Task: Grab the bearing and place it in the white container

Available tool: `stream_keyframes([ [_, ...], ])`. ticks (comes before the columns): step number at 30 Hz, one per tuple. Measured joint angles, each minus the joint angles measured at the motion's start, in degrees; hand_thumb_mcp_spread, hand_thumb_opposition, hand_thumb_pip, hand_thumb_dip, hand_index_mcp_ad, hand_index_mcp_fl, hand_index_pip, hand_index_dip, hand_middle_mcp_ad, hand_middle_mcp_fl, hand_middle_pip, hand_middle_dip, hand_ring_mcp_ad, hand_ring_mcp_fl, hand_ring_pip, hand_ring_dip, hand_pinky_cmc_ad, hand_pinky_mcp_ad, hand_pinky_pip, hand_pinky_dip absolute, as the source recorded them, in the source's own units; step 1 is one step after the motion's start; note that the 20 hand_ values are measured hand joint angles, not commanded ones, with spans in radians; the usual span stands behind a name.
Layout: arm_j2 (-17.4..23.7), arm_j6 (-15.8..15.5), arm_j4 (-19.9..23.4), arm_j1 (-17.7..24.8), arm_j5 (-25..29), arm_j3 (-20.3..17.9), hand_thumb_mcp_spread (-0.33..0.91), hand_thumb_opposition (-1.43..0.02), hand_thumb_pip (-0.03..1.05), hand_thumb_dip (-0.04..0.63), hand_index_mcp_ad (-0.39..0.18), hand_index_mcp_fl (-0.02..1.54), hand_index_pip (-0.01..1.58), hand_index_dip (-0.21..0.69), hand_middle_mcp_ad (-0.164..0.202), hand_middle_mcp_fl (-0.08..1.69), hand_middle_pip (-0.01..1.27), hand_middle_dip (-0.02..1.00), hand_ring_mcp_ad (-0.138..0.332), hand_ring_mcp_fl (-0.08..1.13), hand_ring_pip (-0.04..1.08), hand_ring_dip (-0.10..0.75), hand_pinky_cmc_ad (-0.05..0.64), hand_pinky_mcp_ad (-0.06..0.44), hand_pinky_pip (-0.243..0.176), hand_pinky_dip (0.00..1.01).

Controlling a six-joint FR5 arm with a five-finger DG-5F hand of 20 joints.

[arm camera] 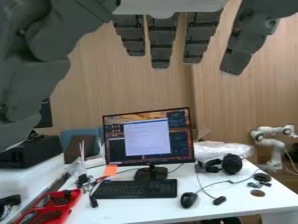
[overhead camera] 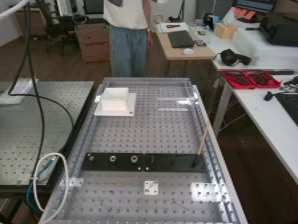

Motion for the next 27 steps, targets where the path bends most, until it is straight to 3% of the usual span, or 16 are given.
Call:
stream_keyframes([
  [11, 0.2, -0.3, 0.9, 0.0, 0.3, -0.8, 0.25, -0.65, 0.37, 0.031, 0.0, 0.02, 0.09, 0.019, 0.07, 0.06, 0.13, 0.16, 0.138, 0.01, 0.1, 0.087, 0.347, 0.293, -0.061, 0.28],
  [27, 0.5, 0.4, 9.5, 0.9, 4.8, -9.9, 0.25, -0.66, 0.37, 0.031, 0.0, 0.02, 0.09, 0.019, 0.072, 0.06, 0.13, 0.16, 0.138, 0.01, 0.1, 0.087, 0.361, 0.309, -0.061, 0.28],
])
